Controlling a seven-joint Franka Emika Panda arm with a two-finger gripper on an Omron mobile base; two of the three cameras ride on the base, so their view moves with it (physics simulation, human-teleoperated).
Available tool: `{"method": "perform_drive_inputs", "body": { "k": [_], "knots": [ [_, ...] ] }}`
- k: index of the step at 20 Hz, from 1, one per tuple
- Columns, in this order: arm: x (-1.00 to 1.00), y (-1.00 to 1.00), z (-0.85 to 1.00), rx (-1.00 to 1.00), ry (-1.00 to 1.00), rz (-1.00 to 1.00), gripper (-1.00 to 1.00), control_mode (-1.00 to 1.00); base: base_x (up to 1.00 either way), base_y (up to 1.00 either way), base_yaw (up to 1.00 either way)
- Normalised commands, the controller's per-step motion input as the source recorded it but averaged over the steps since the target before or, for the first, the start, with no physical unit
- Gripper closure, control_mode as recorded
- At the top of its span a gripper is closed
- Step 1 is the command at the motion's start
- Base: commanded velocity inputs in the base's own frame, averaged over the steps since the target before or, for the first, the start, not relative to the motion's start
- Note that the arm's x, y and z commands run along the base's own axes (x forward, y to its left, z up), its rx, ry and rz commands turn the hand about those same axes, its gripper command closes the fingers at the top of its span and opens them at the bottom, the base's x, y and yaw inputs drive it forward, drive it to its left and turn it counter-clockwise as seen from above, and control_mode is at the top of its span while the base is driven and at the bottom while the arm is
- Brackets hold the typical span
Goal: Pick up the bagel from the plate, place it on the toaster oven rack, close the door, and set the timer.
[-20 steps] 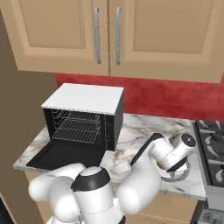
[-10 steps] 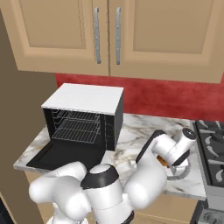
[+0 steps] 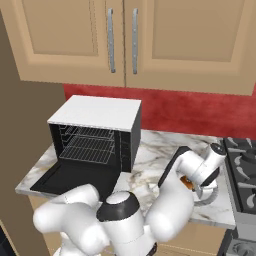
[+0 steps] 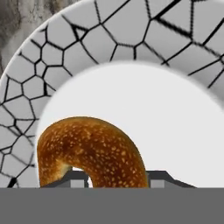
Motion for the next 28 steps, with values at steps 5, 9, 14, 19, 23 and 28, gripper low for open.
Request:
{"method": "perform_drive_inputs", "body": {
  "k": [5,9,14,19,23,28],
  "knots": [
    [-0.79,0.05,0.89,0.05,-0.17,0.00,1.00,-1.00,0.00,0.00,0.00],
    [-0.72,0.23,0.81,0.01,-0.21,0.01,1.00,-1.00,0.00,0.00,0.00],
    [-0.52,0.66,0.57,0.00,-0.09,0.06,1.00,-1.00,0.00,0.00,0.00],
    [-0.27,0.91,0.27,0.00,0.00,0.15,1.00,-1.00,0.00,0.00,0.00],
    [-0.11,0.86,0.10,0.00,0.00,0.19,1.00,-1.00,0.00,0.00,0.00],
    [-0.03,0.74,0.06,0.00,0.00,0.20,1.00,-1.00,0.00,0.00,0.00]
  ]
}}
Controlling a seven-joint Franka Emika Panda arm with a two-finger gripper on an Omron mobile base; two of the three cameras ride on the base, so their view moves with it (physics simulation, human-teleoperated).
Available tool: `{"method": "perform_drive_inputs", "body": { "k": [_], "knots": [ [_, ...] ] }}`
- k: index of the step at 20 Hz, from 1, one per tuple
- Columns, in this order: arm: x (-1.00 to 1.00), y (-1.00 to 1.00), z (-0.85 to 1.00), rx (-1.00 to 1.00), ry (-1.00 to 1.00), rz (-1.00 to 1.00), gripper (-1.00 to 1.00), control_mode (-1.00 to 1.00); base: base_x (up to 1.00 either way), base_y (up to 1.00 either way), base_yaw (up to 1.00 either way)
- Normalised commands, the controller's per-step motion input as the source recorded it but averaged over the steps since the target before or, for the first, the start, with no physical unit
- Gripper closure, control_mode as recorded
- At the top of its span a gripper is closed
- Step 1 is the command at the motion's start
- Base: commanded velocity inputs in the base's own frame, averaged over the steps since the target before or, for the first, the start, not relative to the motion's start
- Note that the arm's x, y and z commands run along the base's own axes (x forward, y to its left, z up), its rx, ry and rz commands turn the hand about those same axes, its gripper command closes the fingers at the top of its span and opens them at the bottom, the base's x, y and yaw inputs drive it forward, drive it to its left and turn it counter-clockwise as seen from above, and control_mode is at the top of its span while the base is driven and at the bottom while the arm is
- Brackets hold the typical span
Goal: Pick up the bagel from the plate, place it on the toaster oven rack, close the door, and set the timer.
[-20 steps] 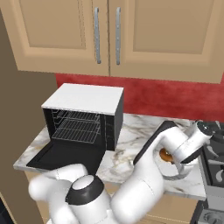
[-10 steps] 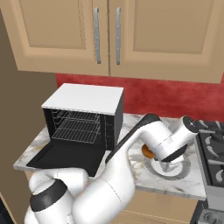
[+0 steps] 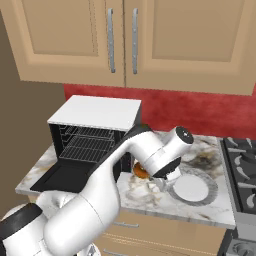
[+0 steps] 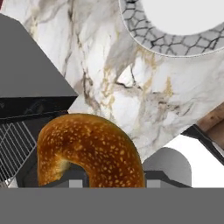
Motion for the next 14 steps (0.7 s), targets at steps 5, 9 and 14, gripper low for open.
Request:
{"method": "perform_drive_inputs", "body": {
  "k": [5,9,14],
  "knots": [
    [-0.01,0.59,0.04,0.00,0.00,0.20,1.00,-1.00,0.00,0.00,0.00],
    [0.00,0.49,0.03,0.00,0.00,0.20,1.00,-1.00,0.00,0.00,0.00],
    [0.00,0.39,0.08,0.00,0.00,0.20,1.00,-1.00,0.00,0.00,0.00]
  ]
}}
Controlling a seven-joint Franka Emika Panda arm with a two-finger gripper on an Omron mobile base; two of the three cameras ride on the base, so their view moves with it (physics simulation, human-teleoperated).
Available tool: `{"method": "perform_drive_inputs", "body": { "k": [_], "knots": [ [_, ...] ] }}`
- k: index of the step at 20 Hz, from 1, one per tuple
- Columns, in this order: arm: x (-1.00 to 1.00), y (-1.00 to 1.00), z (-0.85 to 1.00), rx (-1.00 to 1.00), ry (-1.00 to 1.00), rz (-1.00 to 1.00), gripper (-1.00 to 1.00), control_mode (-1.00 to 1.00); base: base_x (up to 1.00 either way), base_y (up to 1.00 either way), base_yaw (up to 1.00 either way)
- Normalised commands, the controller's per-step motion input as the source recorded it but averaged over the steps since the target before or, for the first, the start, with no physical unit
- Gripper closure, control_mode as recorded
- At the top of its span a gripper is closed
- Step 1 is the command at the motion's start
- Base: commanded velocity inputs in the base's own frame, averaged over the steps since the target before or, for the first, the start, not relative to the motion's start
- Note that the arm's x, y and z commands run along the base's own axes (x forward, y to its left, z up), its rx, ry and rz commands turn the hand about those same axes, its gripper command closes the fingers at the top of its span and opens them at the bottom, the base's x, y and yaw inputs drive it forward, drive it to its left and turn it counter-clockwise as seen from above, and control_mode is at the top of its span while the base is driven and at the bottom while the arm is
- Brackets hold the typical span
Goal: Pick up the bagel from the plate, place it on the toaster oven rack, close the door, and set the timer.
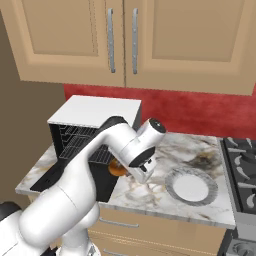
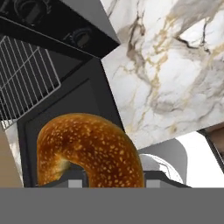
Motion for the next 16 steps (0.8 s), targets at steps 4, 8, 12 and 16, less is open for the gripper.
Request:
{"method": "perform_drive_inputs", "body": {
  "k": [4,8,12,16],
  "knots": [
    [0.01,0.40,0.08,0.00,0.00,0.19,1.00,-1.00,0.00,0.00,0.00],
    [0.01,0.42,0.05,0.00,0.00,0.19,1.00,-1.00,0.00,0.00,0.00],
    [0.00,0.52,0.04,0.00,-0.03,0.18,1.00,-1.00,0.00,0.00,0.00],
    [0.00,0.55,0.07,0.00,-0.05,0.17,1.00,-1.00,0.00,0.00,0.00]
  ]
}}
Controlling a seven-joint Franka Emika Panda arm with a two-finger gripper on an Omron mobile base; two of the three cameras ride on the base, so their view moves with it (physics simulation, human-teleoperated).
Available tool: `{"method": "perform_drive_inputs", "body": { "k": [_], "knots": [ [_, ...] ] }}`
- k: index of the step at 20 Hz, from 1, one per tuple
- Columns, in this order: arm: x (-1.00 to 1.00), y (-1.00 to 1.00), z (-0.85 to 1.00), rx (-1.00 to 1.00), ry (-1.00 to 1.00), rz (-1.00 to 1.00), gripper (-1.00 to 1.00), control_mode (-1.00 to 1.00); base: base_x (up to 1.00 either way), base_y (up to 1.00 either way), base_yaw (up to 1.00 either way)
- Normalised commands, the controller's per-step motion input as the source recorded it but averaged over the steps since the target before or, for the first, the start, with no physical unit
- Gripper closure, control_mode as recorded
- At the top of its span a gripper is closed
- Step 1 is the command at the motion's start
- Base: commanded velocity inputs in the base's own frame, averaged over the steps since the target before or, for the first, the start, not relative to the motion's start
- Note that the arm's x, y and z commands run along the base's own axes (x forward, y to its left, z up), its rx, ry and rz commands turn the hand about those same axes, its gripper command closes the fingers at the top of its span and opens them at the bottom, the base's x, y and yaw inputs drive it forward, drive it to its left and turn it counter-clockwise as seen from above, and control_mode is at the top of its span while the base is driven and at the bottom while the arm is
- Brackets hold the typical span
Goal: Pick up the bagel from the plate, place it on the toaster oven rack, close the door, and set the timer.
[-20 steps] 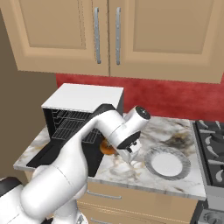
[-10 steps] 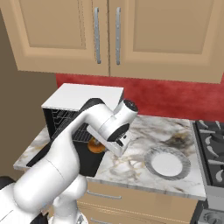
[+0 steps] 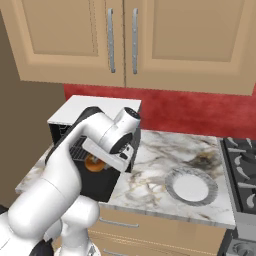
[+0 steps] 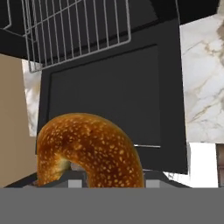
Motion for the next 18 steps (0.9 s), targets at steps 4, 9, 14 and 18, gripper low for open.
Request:
{"method": "perform_drive_inputs", "body": {
  "k": [4,9,14,18],
  "knots": [
    [0.01,0.54,0.06,0.00,-0.04,0.15,1.00,-1.00,0.00,0.00,0.00],
    [0.07,0.46,0.11,0.00,-0.07,0.11,1.00,-1.00,0.00,0.00,0.00],
    [0.17,0.25,0.08,0.00,-0.08,0.08,1.00,-1.00,0.00,0.00,0.00],
    [0.31,0.17,0.00,0.00,-0.06,0.04,1.00,-1.00,0.00,0.00,0.00]
  ]
}}
